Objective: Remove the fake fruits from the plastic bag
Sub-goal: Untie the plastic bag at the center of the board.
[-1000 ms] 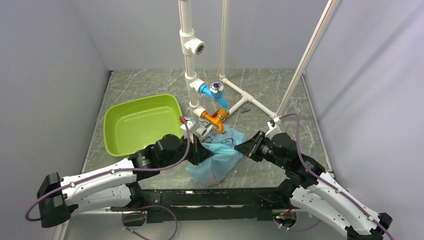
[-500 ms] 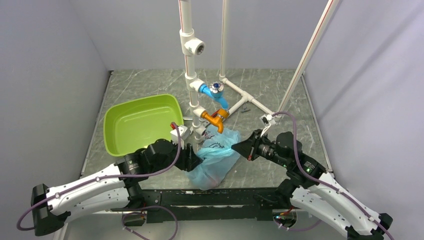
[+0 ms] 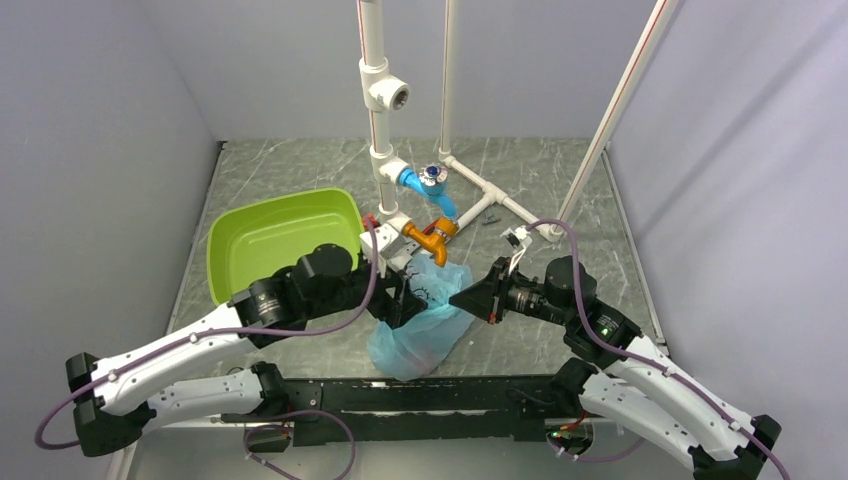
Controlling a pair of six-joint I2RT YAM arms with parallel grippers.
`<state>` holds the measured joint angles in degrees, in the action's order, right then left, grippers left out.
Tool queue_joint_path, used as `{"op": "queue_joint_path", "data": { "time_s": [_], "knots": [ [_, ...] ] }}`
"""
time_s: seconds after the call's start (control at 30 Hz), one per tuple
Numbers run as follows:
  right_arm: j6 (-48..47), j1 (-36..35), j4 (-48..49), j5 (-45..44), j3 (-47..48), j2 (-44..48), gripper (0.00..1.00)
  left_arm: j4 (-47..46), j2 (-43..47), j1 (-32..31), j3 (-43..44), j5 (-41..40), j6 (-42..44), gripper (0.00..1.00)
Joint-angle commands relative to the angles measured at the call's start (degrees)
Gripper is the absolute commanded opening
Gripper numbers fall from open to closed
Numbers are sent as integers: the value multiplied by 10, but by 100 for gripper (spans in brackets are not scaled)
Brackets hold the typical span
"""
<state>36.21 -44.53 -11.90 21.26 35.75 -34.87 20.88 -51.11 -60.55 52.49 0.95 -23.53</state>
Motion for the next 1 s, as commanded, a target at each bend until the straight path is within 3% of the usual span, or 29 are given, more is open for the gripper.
{"op": "queue_joint_path", "data": {
  "time_s": [0.0, 0.1, 0.3, 0.47, 0.53, 0.57, 0.7, 0.97],
  "knots": [
    [-14, 2, 33, 14, 20, 3, 0, 24, -35, 7, 25, 47, 56, 75],
    [-15, 2, 31, 10, 20, 7, 0, 4, -42, 7, 17, 70, 53, 65],
    [-20, 1, 28, 9, 20, 3, 0, -11, -48, 9, -10, 68, 29, 66],
    [-17, 1, 3, -45, 17, 18, 0, -4, -31, 10, -24, -5, 1, 29],
    [-9, 2, -30, -117, 17, 30, 0, 8, -7, 10, -32, -72, -22, 6],
    [2, 2, -61, -171, 21, 35, 0, 15, 7, 10, -37, -101, -37, 0],
    [60, 2, -201, -395, 41, 25, 0, -3, 70, 10, -78, -165, -65, 0],
    [24, 2, -177, -335, 13, 46, 0, -10, 144, 10, -122, -184, -84, 0]
  ]
}}
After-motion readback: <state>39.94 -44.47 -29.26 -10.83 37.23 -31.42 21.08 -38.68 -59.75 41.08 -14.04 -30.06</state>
